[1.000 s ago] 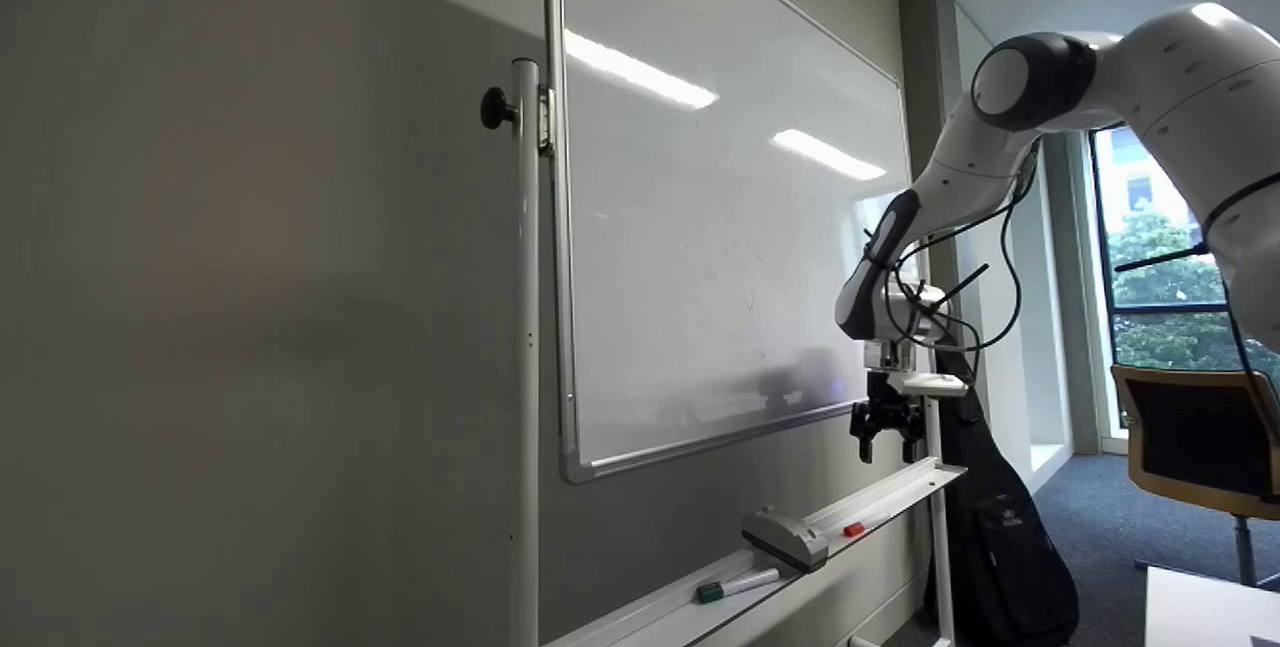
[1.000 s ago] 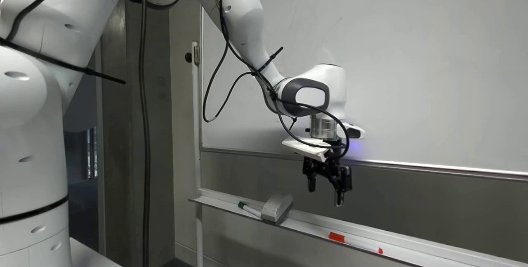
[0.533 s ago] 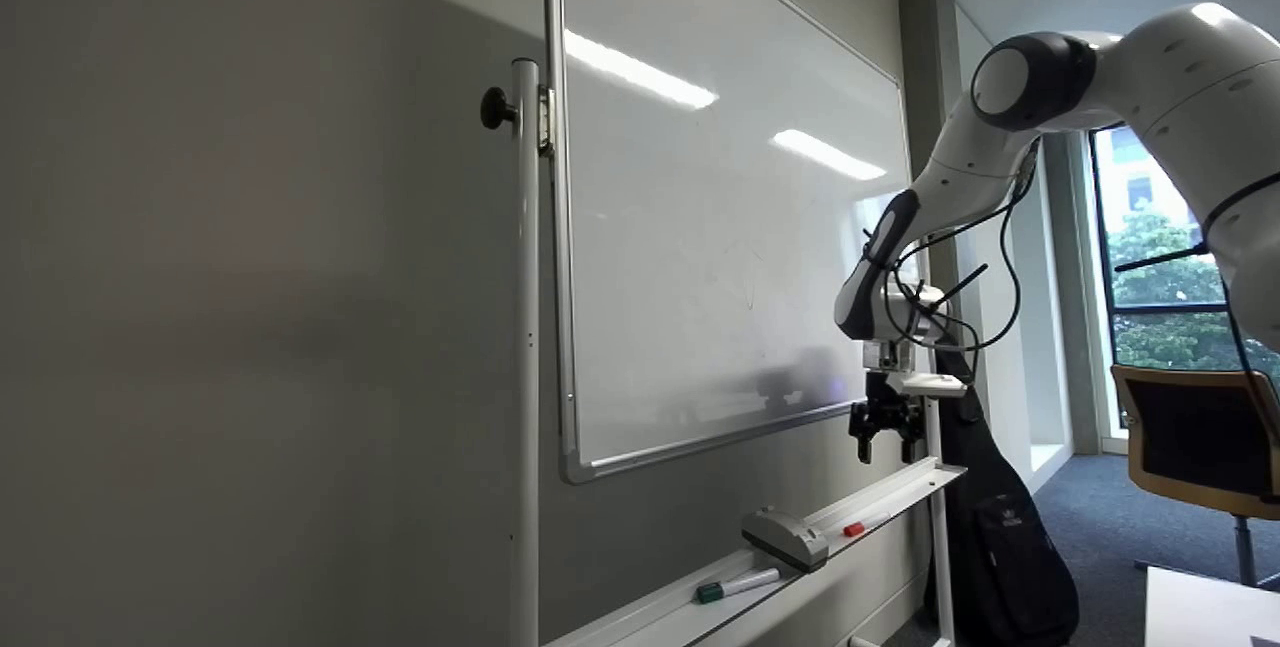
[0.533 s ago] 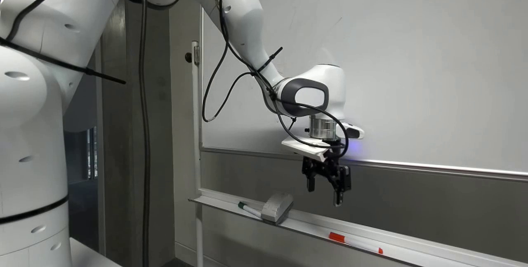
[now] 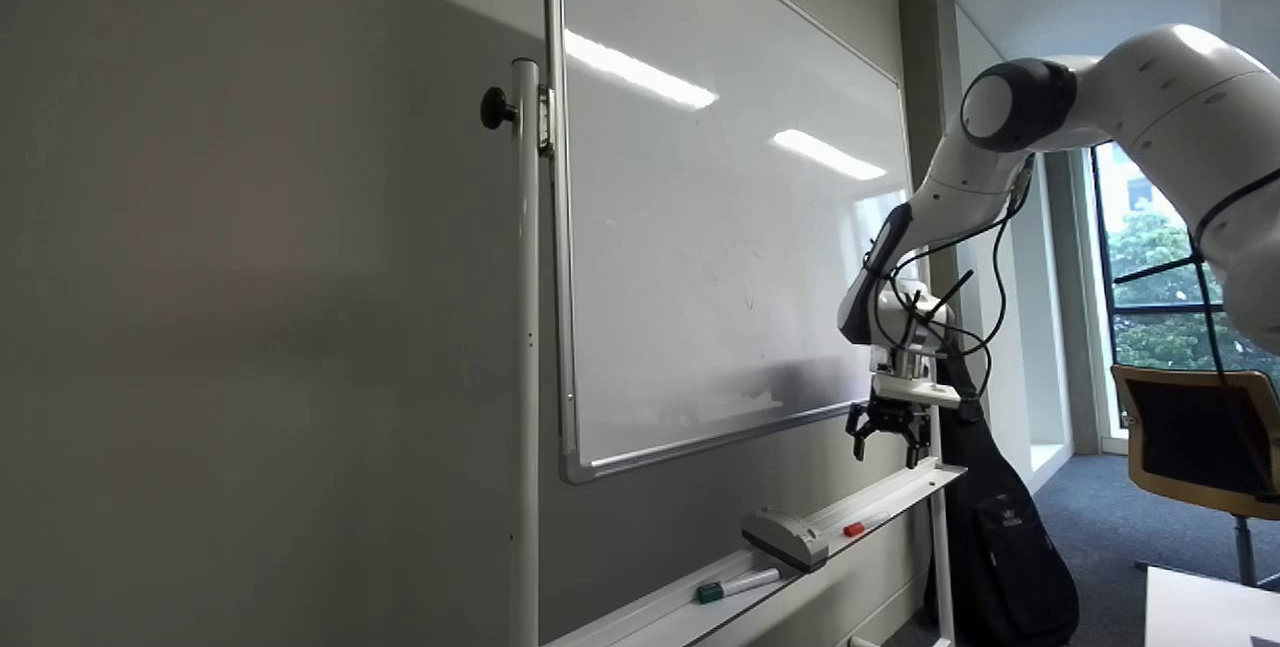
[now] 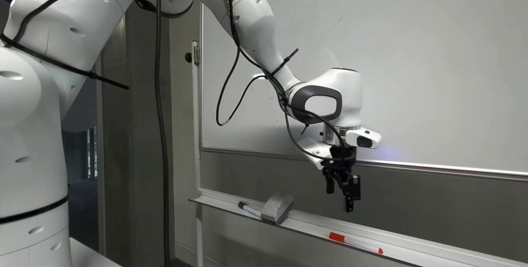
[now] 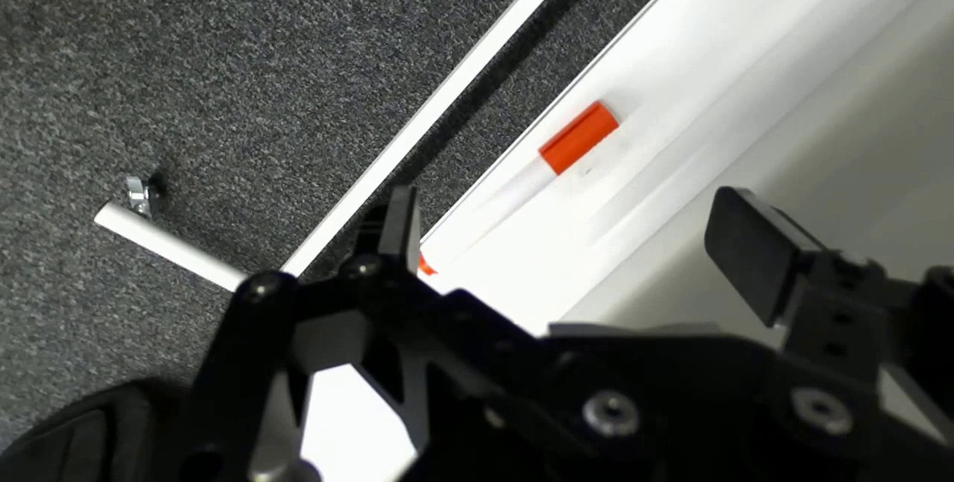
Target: Move the orange marker slightly to the left
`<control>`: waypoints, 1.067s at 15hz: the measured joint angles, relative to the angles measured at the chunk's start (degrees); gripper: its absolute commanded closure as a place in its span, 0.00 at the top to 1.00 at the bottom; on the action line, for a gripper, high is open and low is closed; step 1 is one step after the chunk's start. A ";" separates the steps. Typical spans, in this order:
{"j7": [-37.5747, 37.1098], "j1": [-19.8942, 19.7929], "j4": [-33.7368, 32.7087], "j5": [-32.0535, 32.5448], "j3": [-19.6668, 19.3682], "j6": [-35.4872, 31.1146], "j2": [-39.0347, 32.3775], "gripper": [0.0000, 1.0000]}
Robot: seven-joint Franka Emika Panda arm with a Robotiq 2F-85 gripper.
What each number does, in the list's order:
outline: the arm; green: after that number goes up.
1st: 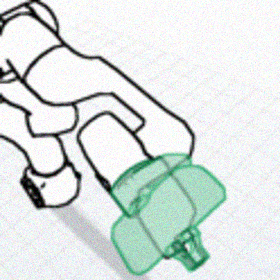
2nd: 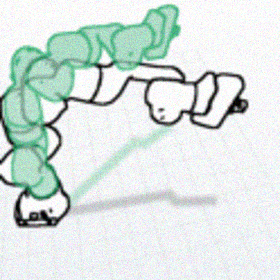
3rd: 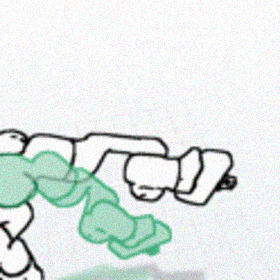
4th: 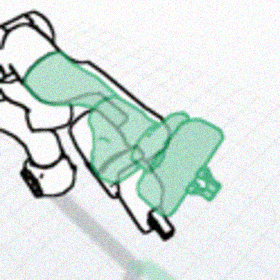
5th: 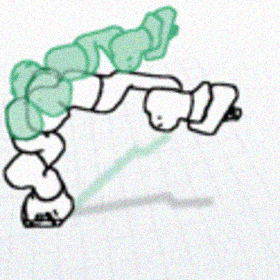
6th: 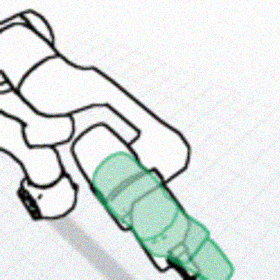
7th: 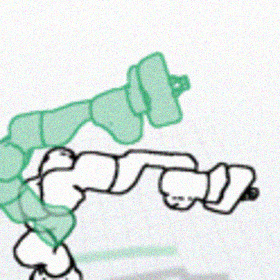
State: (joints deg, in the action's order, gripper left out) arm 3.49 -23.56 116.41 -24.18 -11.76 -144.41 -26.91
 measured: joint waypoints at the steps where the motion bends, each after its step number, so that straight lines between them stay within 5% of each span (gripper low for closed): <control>1: -0.83 -0.70 -1.09 -1.99 0.32 0.21 -0.84 1.00; 9: -11.20 -2.09 -5.90 -14.83 1.00 -3.51 -5.22 1.00; 16: -21.16 -1.23 -6.34 -15.69 0.51 -9.85 -8.32 1.00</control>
State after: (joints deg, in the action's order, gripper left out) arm -17.67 -24.79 110.07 -39.87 -11.25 -154.27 -35.23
